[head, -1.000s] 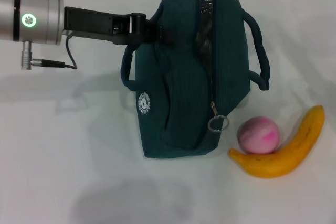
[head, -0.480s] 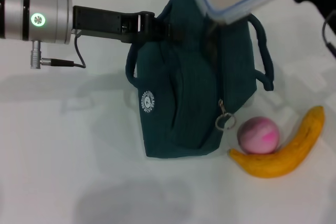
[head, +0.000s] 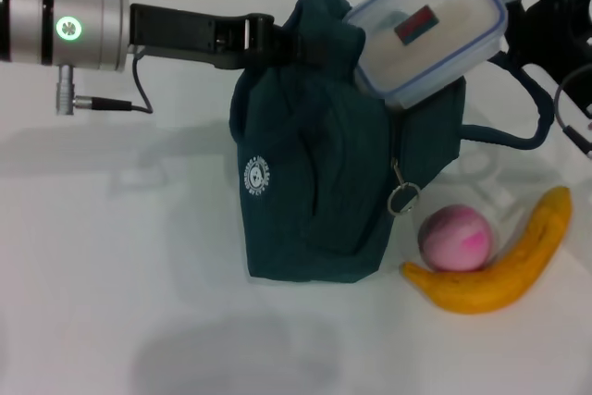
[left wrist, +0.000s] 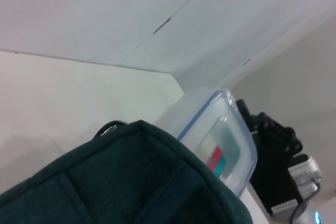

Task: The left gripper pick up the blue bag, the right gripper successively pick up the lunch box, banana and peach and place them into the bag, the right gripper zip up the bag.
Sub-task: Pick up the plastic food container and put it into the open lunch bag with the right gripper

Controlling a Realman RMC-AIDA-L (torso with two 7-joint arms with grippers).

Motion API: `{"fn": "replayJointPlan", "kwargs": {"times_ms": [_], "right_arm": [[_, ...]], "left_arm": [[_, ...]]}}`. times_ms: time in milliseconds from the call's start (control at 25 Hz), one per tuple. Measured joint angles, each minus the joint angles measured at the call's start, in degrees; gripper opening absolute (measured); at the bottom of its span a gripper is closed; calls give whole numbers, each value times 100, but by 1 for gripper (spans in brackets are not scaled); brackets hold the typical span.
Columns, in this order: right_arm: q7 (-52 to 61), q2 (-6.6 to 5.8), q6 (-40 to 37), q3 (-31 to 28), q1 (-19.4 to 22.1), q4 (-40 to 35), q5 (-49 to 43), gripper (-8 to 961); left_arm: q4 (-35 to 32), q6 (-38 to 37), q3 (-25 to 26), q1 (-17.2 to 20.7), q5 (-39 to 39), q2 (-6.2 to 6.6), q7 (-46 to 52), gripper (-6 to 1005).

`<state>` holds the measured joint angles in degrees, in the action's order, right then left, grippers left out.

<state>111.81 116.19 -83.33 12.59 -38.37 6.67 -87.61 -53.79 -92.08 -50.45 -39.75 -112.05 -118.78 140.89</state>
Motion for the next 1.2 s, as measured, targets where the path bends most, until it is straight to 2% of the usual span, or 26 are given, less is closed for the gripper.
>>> {"fn": "replayJointPlan", "kwargs": {"times_ms": [400, 600, 1200], "right_arm": [[-22, 0, 346, 60, -443, 160, -714, 227], [-23, 0, 806, 51, -589, 221, -1040, 234], [-817, 0, 1268, 53, -1096, 485, -1412, 256]], "left_arm": [[487, 38, -23, -477, -44, 61, -99, 44], [502, 42, -2, -539, -31, 92, -177, 44], [510, 2, -57, -689, -19, 88, -438, 44]]}}
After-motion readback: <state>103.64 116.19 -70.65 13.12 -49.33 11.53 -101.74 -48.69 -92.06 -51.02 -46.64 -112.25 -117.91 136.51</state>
